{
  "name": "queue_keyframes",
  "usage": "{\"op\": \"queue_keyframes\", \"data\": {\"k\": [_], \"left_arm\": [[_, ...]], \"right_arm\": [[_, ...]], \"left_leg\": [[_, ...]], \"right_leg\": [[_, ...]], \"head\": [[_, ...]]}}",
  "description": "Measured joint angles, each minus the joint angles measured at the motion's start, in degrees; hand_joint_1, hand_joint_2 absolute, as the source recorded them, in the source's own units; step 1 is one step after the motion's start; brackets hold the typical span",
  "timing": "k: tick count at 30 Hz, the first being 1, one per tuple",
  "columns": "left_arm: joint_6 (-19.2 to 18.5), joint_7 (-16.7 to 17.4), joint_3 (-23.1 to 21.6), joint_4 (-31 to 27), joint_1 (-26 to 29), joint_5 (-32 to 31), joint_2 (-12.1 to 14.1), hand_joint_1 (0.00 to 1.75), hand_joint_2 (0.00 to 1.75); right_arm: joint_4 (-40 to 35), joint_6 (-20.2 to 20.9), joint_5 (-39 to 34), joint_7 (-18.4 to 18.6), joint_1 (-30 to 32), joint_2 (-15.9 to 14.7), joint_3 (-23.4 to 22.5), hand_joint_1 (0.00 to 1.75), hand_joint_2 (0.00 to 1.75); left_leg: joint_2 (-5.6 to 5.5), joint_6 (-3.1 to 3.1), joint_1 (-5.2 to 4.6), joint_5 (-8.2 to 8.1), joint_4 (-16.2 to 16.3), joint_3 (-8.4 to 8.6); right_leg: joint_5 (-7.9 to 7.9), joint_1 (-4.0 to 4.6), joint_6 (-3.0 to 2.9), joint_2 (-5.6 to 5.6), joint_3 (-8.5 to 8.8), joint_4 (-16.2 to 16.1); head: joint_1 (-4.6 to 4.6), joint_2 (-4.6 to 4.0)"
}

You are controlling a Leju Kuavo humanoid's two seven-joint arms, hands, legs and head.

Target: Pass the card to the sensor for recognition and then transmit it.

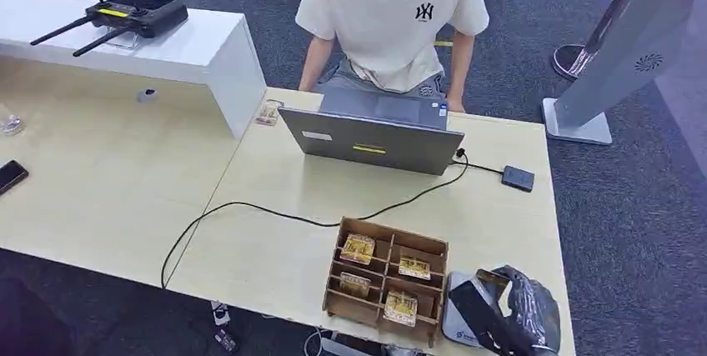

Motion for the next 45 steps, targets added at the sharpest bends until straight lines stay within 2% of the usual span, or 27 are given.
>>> {"op": "queue_keyframes", "data": {"k": [13,18,27,33,36,42,45], "left_arm": [[0.6,-1.0,0.4,0.0,0.0,-0.7,-0.5,0.00,1.75],[0.7,-1.2,0.4,0.0,-0.1,-1.3,-0.5,0.00,1.75],[0.5,-1.7,0.3,0.0,-0.6,-3.1,-0.4,0.00,1.75],[0.0,-1.8,-0.6,0.0,-1.2,-4.6,-0.2,0.00,1.75],[-0.2,-1.8,-1.7,0.0,-1.5,-5.7,0.1,0.00,1.75],[-0.4,-1.8,-3.8,0.0,-2.0,-7.3,0.4,0.00,1.75],[-0.9,-1.6,-5.1,0.0,-2.3,-8.7,0.5,0.00,1.75]], "right_arm": [[-11.0,-10.7,-0.7,-10.8,2.4,4.7,-3.2,1.75,1.75],[-13.1,-10.0,-5.9,-15.0,2.5,5.9,-3.5,1.75,1.75],[-13.5,-4.1,-12.1,-20.2,-1.9,7.4,-0.7,1.75,1.75],[-11.7,-1.2,-14.1,-20.6,-10.0,8.7,3.3,1.75,1.75],[-9.3,0.4,-14.7,-19.6,-15.4,9.9,5.6,1.75,1.75],[-1.4,2.1,-14.1,-18.4,-25.8,12.4,9.2,1.75,1.75],[3.6,2.5,-12.2,-16.1,-30.8,14.3,10.8,1.75,1.75]], "left_leg": [[0.01,0.00,0.00,0.00,0.0,0.00],[0.01,0.00,0.00,0.00,0.0,0.00],[0.01,-0.03,0.01,0.03,0.0,-0.01],[0.04,-0.09,0.02,0.12,0.0,-0.01],[0.04,-0.13,0.02,0.17,0.0,0.00],[0.04,-0.13,0.03,0.23,0.0,-0.02],[0.03,-0.14,0.03,0.24,0.0,-0.01]], "right_leg": [[0.00,0.00,0.00,0.01,-0.02,0.0],[0.00,0.00,0.00,0.01,-0.01,0.0],[0.01,0.00,-0.01,0.01,-0.01,0.0],[0.05,0.00,-0.05,0.05,-0.01,0.1],[0.06,0.01,-0.05,0.05,-0.01,0.1],[0.14,0.02,-0.11,0.04,-0.02,0.1],[0.14,0.01,-0.11,0.04,-0.05,0.1]], "head": [[0.00,0.00],[0.00,0.00],[0.00,0.00],[0.02,0.00],[0.00,0.00],[0.02,0.00],[-0.02,0.00]]}}
